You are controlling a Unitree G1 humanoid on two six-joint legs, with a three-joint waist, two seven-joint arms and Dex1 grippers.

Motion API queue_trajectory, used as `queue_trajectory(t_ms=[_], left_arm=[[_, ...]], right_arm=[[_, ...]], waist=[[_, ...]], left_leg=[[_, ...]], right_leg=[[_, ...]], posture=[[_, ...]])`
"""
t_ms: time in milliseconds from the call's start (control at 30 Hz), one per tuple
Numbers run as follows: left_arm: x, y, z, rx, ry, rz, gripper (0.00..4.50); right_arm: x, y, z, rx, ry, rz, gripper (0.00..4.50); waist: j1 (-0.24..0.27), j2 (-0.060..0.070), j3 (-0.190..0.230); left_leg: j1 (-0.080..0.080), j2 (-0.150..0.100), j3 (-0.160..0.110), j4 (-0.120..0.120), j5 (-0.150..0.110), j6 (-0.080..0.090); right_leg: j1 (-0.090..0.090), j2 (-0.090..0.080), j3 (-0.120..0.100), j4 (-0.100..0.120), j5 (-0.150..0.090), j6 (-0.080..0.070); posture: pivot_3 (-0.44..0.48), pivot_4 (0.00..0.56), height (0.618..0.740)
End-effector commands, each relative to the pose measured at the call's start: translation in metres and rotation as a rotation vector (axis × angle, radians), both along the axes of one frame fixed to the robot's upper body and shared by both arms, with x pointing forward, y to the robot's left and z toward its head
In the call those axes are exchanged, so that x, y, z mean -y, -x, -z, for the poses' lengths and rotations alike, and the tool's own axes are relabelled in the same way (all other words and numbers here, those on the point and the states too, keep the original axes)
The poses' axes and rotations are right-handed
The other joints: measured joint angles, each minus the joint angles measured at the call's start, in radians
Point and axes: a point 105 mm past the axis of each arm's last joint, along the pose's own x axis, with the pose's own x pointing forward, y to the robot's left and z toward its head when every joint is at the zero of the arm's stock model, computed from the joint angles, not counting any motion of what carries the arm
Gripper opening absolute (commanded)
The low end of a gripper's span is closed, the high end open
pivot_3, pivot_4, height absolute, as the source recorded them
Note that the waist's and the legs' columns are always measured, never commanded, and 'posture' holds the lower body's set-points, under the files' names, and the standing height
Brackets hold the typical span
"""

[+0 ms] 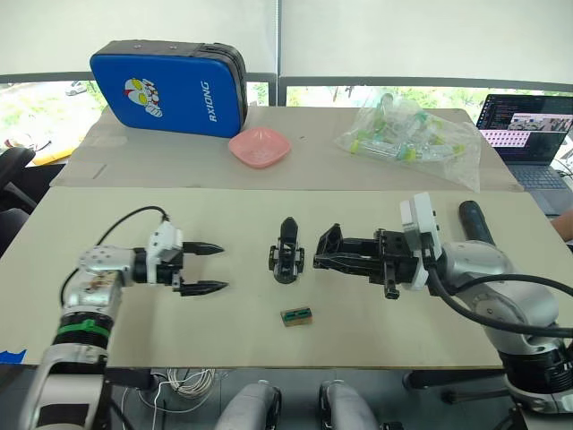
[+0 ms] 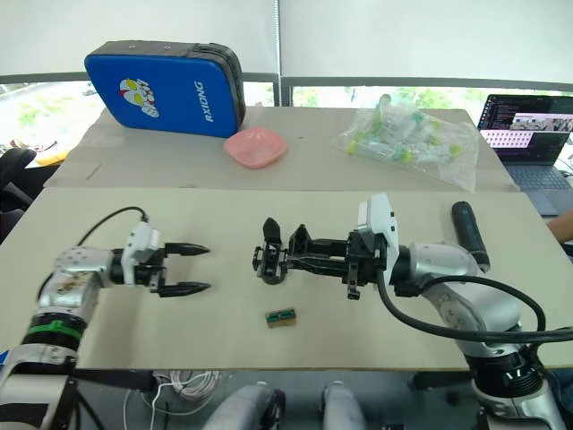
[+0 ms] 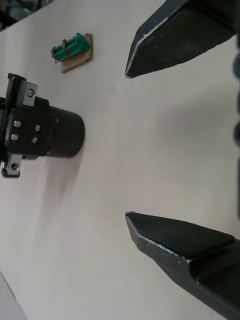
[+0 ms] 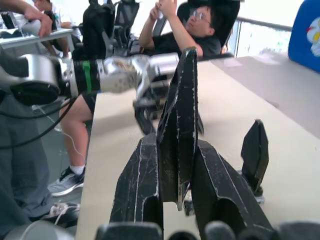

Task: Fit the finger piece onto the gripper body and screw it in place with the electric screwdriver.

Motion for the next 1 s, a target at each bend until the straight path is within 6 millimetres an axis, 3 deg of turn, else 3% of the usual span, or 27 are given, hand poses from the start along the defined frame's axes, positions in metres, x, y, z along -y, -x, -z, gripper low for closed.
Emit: queue_trajectory(t_ms=[33, 233, 400, 1000], left_arm=[[0.02, -0.007, -0.003, 0.048, 0.007, 0.031, 4.5], [0.059, -0.011, 0.007, 0.04, 0.043, 0.106, 4.5], [0.078, -0.015, 0.009, 0.05, 0.016, 0.142, 4.5], [0.098, -0.022, 0.023, 0.067, -0.029, 0.147, 4.5]], right_arm=[[-0.002, 0.005, 0.001, 0.055, 0.012, -0.028, 0.39], [-0.003, 0.003, -0.003, 0.028, -0.063, 0.026, 0.39], [0.001, 0.001, 0.001, 0.001, -0.055, 0.072, 0.39], [0.005, 0.01, 0.015, 0.01, -0.005, 0.056, 0.39]], waist=[[-0.001, 0.0, 0.0], [-0.009, 0.0, 0.0], [-0.011, 0.0, 0.0], [-0.011, 0.0, 0.0]], left_leg=[[0.0, 0.0, 0.0, 0.0, 0.0, 0.0], [0.0, 0.0, 0.0, 0.001, 0.0, 0.0], [0.0, 0.0, 0.0, 0.003, 0.0, 0.0], [0.0, 0.0, 0.0, 0.007, -0.001, 0.001]], right_leg=[[0.0, 0.0, 0.0, 0.0, 0.0, 0.0], [0.0, 0.0, 0.001, 0.002, 0.0, 0.0], [0.0, 0.0, 0.001, 0.003, 0.0, 0.0], [0.001, 0.0, 0.0, 0.005, 0.0, 0.0]], posture=[[0.0, 0.15, 0.74], [0.0, 0.15, 0.74], [0.0, 0.15, 0.74], [0.0, 0.15, 0.74]])
